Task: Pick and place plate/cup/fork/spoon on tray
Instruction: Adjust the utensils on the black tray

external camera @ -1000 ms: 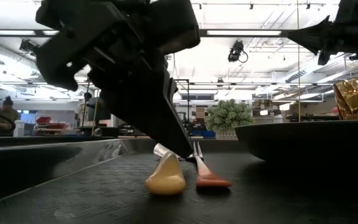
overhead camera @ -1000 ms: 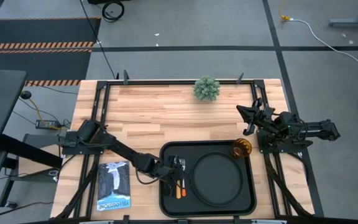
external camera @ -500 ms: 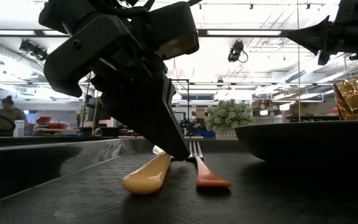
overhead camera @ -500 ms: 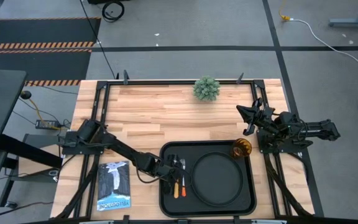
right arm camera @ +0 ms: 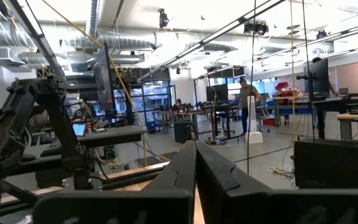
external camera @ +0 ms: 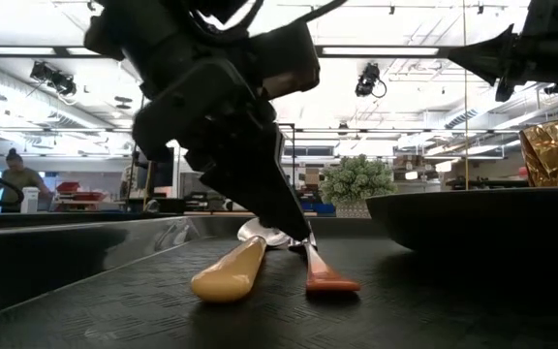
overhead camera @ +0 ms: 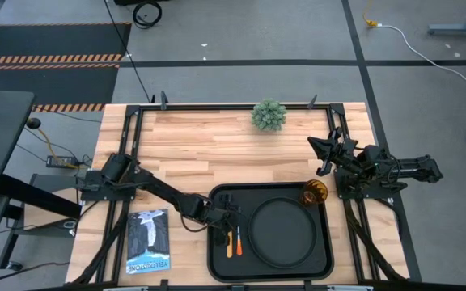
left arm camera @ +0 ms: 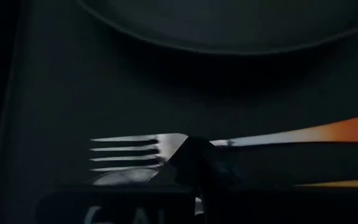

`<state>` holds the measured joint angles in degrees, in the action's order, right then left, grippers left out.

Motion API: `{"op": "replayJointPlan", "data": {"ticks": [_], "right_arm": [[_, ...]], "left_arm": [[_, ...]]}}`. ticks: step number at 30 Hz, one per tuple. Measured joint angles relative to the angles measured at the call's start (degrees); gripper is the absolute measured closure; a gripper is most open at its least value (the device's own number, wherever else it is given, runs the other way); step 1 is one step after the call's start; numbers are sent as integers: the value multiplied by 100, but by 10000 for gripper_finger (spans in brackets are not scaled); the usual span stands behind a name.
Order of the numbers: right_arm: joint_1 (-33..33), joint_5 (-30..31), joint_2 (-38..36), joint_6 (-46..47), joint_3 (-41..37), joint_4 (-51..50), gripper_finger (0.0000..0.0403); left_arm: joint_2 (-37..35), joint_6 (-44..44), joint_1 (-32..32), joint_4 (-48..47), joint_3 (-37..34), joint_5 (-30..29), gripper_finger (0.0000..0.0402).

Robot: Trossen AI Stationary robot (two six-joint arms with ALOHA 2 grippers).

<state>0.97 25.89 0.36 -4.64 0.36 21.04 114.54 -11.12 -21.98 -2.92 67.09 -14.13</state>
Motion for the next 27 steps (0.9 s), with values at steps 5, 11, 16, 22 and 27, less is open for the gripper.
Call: {"op": "replayJointPlan", "data": {"ticks": [5,11,16,22,27], "right_arm": [[0,0,0,0,0,0,389],[0,0,0,0,0,0,389],[0,0,0,0,0,1,389],[1,0,0,0,0,-2,389],[2,0,0,0,0,-7,389]], "left_arm": [[-4,127,116,-161,2,168,393],[-17,262,120,-293,9,306,393],[-69,326,118,-345,8,350,393],[-381,490,137,-328,7,271,393],[-389,490,236,-339,2,541,393]]}}
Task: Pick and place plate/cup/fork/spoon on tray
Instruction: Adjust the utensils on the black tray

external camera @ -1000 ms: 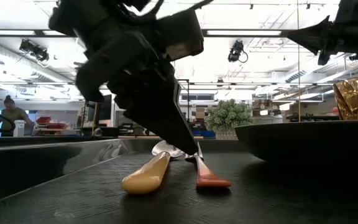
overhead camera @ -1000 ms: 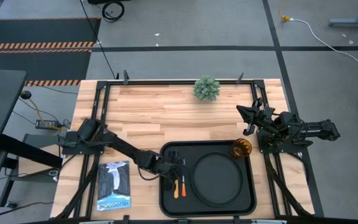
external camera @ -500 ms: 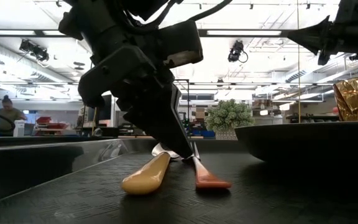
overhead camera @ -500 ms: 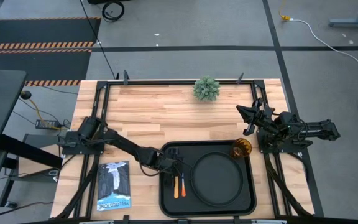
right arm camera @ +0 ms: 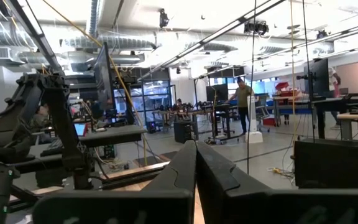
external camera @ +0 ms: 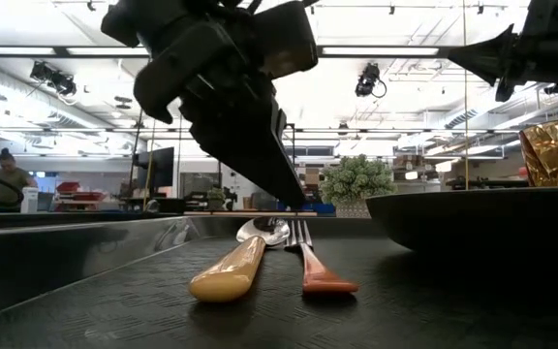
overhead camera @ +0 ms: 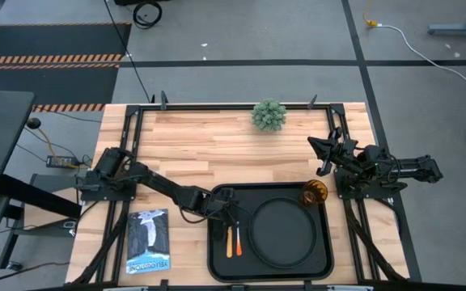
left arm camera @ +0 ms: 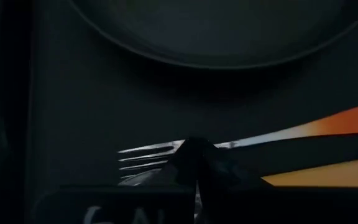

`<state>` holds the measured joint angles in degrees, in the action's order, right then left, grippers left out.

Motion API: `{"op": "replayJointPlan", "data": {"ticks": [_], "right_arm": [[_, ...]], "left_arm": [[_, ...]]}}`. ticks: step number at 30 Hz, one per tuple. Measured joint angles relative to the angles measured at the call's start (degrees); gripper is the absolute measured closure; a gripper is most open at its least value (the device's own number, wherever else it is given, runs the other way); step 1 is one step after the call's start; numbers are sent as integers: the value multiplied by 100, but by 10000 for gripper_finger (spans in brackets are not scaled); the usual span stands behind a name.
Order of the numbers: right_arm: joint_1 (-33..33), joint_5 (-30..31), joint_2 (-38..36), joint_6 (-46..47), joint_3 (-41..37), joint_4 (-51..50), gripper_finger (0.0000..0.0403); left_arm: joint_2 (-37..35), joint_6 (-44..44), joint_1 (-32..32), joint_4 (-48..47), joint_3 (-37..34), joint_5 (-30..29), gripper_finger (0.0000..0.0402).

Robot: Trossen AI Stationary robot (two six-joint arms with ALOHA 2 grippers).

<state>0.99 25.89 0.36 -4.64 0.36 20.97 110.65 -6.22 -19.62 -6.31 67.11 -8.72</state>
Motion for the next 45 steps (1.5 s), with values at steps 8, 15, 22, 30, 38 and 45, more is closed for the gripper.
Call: {"op": "replayJointPlan", "data": {"ticks": [8,15,22,30,38,45], "right_arm": [[0,0,0,0,0,0,389],[-2,0,0,0,2,7,389],[0,0,0,0,2,8,389],[0,0,0,0,2,10,389],[-2,0,0,0,2,12,389],[0,0,0,0,2,10,389]], "left_arm": [[30,-66,-32,7,0,528,393],[179,-230,-60,134,2,546,393],[303,-326,-87,304,4,552,393],[361,-367,-87,367,0,517,393],[378,-367,-86,479,0,508,393],[378,-367,-81,484,0,461,393]]}}
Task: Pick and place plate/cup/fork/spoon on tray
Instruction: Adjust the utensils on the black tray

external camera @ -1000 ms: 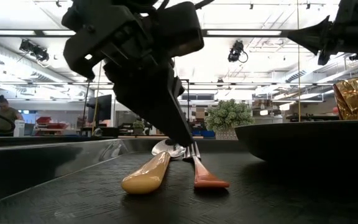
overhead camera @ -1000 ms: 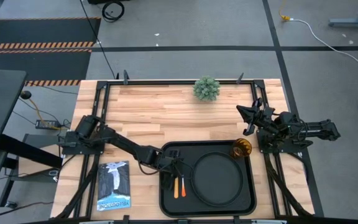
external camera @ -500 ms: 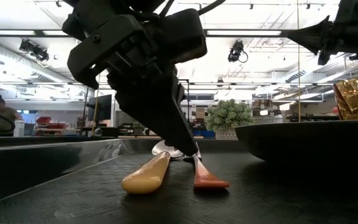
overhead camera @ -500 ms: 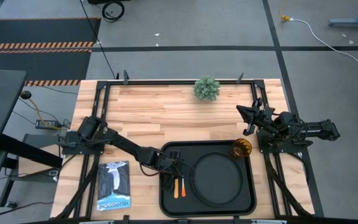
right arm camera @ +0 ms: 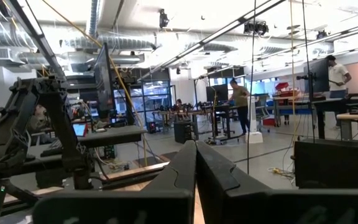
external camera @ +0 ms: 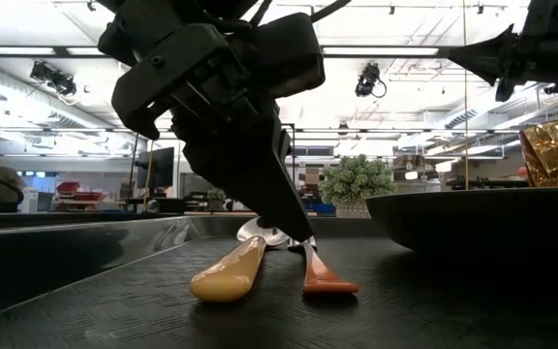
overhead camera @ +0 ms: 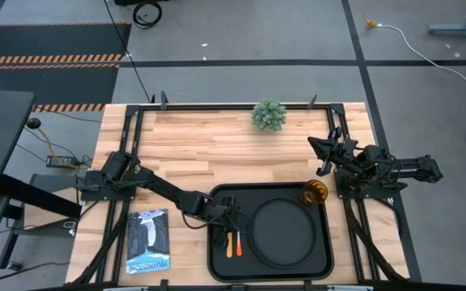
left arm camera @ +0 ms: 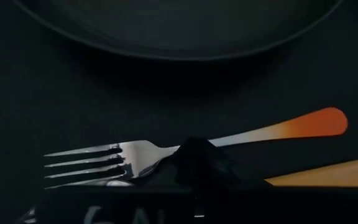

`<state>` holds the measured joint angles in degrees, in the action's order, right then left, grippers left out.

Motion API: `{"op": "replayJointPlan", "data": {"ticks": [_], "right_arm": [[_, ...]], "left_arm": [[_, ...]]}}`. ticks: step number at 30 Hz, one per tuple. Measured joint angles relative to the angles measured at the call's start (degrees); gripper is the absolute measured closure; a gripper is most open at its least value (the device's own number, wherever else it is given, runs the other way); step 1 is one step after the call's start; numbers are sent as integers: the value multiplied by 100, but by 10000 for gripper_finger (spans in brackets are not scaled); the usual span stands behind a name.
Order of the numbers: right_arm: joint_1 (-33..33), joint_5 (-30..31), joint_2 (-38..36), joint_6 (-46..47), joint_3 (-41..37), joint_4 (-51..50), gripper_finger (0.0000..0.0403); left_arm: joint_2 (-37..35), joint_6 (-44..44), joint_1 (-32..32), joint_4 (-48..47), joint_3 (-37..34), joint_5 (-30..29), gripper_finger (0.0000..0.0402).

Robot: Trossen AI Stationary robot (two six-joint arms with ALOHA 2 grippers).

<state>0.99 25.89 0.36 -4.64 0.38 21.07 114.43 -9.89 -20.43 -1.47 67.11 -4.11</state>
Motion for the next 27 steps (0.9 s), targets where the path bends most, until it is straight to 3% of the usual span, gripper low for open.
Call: {"op": "replayJointPlan", "data": {"ticks": [27], "right_arm": [[-2,-1,0,0,0,29,389]], "left_arm": [[142,155,36,332,48,-99,393]]}}
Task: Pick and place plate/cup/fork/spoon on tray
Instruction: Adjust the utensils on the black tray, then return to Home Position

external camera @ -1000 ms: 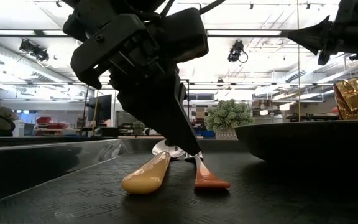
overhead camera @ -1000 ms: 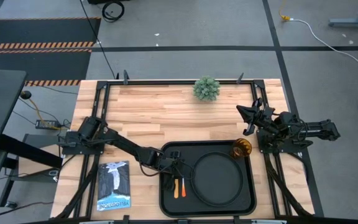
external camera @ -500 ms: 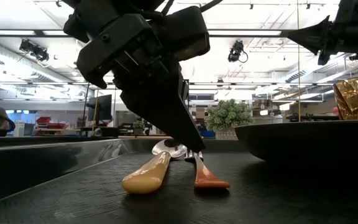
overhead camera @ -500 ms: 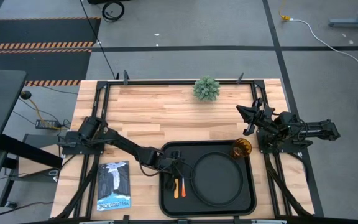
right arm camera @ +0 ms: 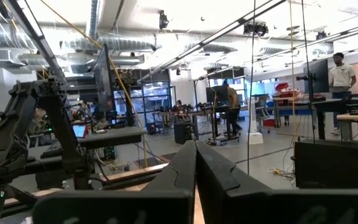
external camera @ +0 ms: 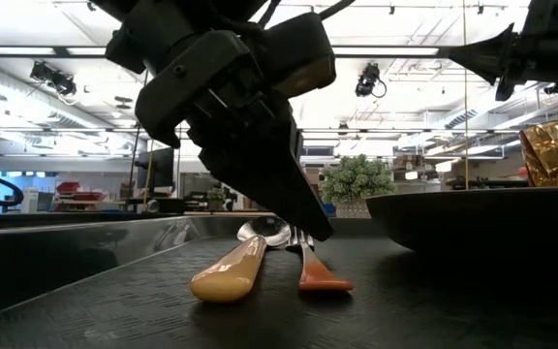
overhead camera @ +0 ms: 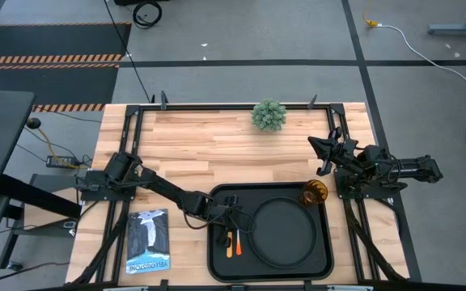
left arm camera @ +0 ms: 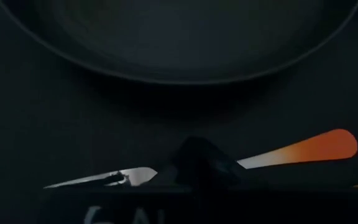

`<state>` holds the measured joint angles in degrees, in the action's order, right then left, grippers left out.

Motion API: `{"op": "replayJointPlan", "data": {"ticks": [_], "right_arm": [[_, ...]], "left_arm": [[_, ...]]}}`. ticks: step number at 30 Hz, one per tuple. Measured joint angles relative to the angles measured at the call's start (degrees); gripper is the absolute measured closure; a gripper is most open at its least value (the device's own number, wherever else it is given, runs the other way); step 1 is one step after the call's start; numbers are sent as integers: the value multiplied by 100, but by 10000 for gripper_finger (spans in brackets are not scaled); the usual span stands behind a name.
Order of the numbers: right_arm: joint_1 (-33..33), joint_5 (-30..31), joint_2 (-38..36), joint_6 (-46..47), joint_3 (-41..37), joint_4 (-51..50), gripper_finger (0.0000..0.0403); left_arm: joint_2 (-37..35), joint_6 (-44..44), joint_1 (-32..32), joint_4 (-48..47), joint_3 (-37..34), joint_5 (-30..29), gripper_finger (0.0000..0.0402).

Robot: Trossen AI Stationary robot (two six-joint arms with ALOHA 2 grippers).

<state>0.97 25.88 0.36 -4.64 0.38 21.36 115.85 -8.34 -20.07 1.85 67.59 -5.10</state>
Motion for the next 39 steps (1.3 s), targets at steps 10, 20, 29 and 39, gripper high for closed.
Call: {"op": "replayJointPlan", "data": {"ticks": [10,20,29,39], "right_arm": [[2,1,0,0,0,-2,389],[0,1,0,0,0,-4,389],[2,0,0,0,0,-7,389],[2,1,0,0,0,-4,389]], "left_arm": [[-407,-179,-3,-604,12,2,393],[-261,-425,-14,-685,12,149,393],[-80,-580,-14,-566,3,233,393],[-38,-564,-2,-464,9,203,393]]}}
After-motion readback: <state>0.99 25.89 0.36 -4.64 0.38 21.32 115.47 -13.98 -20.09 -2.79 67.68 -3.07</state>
